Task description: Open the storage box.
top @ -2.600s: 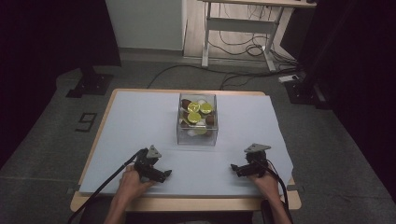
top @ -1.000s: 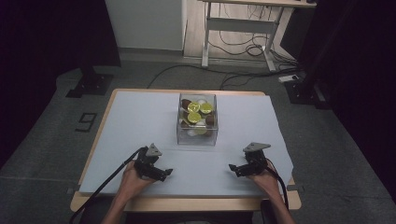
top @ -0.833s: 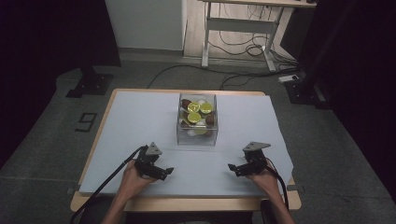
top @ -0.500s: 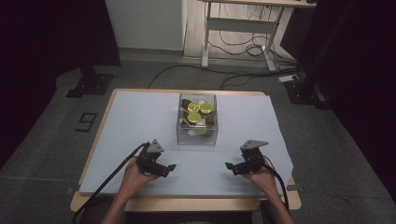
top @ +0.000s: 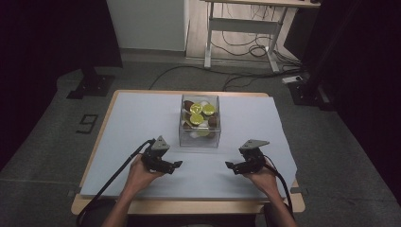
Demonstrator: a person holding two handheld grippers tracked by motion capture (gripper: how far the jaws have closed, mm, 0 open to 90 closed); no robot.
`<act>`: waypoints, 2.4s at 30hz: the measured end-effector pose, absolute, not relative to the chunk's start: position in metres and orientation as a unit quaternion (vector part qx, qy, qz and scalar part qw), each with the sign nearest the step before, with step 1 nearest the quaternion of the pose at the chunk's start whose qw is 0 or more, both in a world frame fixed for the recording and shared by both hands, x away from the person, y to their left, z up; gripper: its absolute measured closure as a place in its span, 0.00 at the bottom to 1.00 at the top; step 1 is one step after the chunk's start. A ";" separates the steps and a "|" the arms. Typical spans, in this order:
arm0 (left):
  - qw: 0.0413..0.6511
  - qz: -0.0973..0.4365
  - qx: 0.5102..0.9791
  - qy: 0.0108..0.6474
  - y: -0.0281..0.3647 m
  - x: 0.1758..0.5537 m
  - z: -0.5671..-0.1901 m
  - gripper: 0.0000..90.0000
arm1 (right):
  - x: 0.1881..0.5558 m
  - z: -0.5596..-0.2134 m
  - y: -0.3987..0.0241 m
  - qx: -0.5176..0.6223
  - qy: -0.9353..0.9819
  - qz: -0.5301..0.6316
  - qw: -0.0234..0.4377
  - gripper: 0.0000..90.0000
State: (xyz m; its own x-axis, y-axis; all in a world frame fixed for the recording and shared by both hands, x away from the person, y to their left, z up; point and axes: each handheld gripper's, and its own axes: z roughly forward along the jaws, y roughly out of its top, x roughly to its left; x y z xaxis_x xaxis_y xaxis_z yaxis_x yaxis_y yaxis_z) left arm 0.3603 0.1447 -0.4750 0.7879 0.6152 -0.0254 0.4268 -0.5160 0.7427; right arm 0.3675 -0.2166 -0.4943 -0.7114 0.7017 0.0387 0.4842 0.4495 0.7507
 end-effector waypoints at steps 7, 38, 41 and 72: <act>0.393 0.121 0.863 0.294 0.139 0.366 -0.470 0.22 | 0.370 -0.487 -0.209 0.344 0.840 0.396 0.143 0.19; 0.410 0.129 0.858 0.281 0.115 0.386 -0.458 0.44 | 0.388 -0.470 -0.175 0.314 0.845 0.413 0.132 0.51; 0.411 0.130 0.857 0.282 0.114 0.388 -0.458 0.47 | 0.391 -0.469 -0.175 0.316 0.840 0.421 0.128 0.55; 0.415 0.138 0.845 0.308 0.102 0.409 -0.459 0.68 | 0.411 -0.461 -0.151 0.317 0.832 0.428 0.153 0.77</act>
